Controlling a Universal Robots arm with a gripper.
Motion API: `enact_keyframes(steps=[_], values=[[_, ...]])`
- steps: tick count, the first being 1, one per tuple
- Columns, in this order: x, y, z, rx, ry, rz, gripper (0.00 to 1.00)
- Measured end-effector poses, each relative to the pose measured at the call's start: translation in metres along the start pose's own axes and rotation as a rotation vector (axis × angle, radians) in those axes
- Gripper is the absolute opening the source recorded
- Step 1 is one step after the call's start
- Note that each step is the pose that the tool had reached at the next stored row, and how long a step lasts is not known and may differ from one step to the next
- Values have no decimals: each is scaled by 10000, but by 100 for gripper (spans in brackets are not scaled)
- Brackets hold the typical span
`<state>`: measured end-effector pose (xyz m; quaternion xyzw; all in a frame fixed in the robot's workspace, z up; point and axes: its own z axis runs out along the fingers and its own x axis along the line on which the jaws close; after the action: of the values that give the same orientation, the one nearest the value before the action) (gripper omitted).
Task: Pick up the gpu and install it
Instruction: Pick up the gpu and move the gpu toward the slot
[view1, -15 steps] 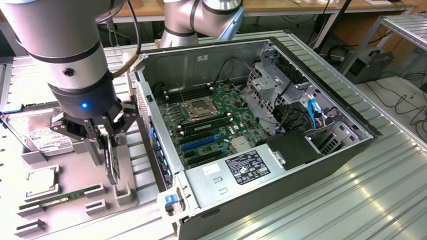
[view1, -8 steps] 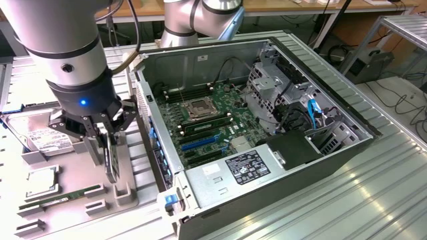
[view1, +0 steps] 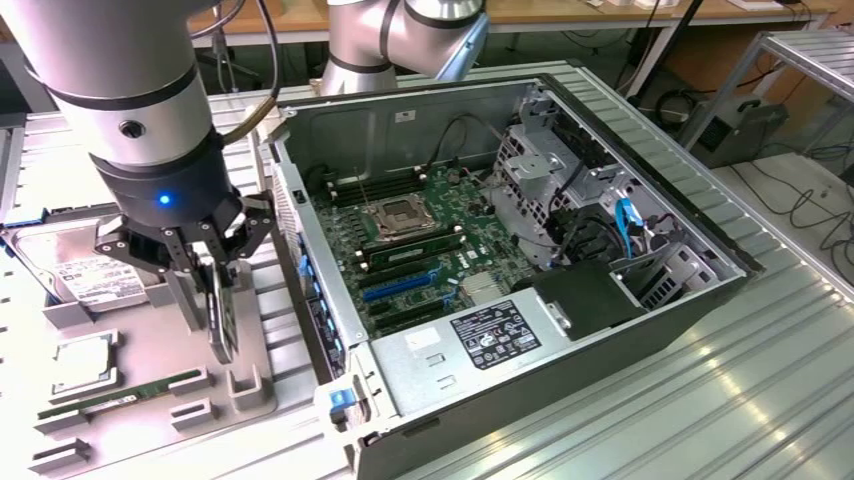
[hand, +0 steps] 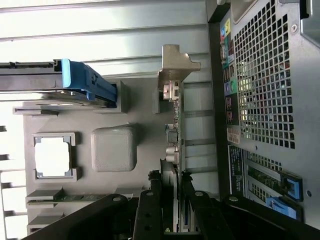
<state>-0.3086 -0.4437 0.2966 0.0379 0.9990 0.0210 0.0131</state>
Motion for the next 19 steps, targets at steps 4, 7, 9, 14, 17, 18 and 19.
enact_keyframes(steps=[4, 7, 9, 14, 17, 18, 19], values=[[-1, 1, -19, -1, -2, 0, 26], [-1, 2, -32, -1, -2, 0, 26], [-1, 2, -36, -2, -2, 0, 26], [-1, 4, -59, 2, 1, 0, 26], [-2, 5, -72, 0, 0, 0, 26], [-2, 5, -77, 0, 0, 0, 26], [-2, 5, -85, 1, 1, 0, 26]])
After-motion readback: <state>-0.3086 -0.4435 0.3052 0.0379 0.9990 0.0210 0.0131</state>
